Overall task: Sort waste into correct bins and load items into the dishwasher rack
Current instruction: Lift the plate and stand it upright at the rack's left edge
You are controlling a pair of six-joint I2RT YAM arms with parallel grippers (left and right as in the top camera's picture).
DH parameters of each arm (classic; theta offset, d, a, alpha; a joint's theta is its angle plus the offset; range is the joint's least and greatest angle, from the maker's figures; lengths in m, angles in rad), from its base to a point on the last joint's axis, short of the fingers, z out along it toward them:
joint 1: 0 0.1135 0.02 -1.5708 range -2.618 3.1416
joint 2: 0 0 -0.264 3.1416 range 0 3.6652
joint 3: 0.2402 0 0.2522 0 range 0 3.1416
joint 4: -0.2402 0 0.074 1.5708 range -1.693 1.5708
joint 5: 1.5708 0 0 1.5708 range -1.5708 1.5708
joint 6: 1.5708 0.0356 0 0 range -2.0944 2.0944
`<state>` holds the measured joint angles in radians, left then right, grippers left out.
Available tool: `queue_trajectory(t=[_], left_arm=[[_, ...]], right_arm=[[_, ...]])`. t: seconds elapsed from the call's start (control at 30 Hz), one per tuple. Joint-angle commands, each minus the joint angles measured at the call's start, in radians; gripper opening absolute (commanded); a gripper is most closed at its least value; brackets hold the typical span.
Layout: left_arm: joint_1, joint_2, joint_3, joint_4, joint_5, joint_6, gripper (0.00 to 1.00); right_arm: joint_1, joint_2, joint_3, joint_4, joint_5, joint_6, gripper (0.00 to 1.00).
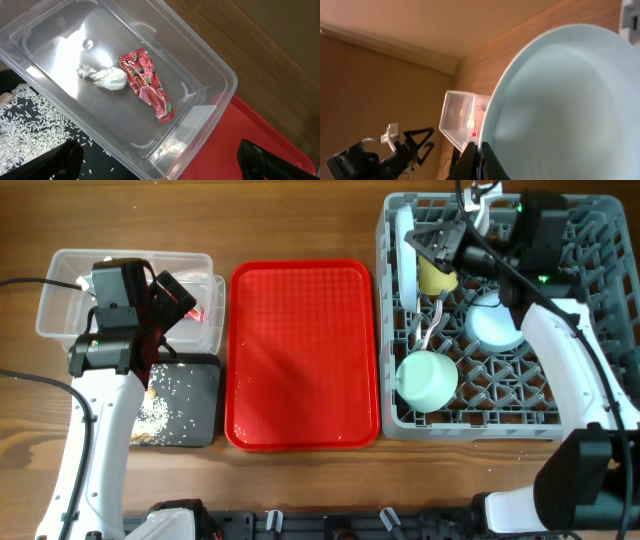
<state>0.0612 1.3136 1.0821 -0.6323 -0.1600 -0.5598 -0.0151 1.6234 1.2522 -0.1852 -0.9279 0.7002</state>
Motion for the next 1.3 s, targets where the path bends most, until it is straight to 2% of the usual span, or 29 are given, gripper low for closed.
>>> queue_trajectory(t=[0.0,0.17,0.33,0.4,0.53,0.6,0.67,0.8,0.93,1.07,1.1,1.27], left_arm=[[0.003,-0.006,0.011,0.003,-0.010,0.002,1.00],[0.003,-0.006,0.011,0.003,-0.010,0.002,1.00],[0.003,-0.006,0.011,0.003,-0.010,0.002,1.00],[0.003,-0.006,0.011,0.003,-0.010,0.002,1.00],[0.003,-0.006,0.011,0.003,-0.010,0.002,1.00],[0.003,-0.006,0.011,0.003,-0.010,0.002,1.00],[0.003,-0.006,0.011,0.003,-0.010,0.002,1.00],[0.003,-0.006,0.011,0.003,-0.010,0.002,1.00],[0.003,-0.006,0.011,0.003,-0.010,0.002,1.00],[0.003,-0.006,0.011,0.003,-0.010,0.002,1.00],[0.003,-0.006,0.011,0.003,-0.010,0.002,1.00],[0.003,-0.006,0.011,0.003,-0.010,0.002,1.00]], right_arm=[[-0.019,0.008,-0.084,0.069,-0.039,0.063,0.04],[-0.025,0.008,-0.140,0.125,-0.001,0.044,0.04],[-0.032,0.008,-0.144,0.117,0.068,-0.073,0.05],[-0.039,0.008,-0.144,0.113,0.067,-0.106,0.09],[-0.054,0.008,-0.144,0.092,0.067,-0.152,0.32],[-0.058,0.007,-0.144,0.087,0.067,-0.189,0.51],[-0.062,0.005,-0.143,0.082,0.062,-0.235,0.76],[-0.088,-0.019,-0.133,0.066,0.063,-0.291,1.00],[-0.130,-0.062,-0.102,0.005,0.072,-0.354,0.99],[-0.142,-0.119,-0.079,-0.102,0.134,-0.548,0.99],[-0.140,-0.143,-0.073,-0.140,0.184,-0.604,0.99],[-0.141,-0.241,-0.065,-0.204,0.419,-0.673,1.00]])
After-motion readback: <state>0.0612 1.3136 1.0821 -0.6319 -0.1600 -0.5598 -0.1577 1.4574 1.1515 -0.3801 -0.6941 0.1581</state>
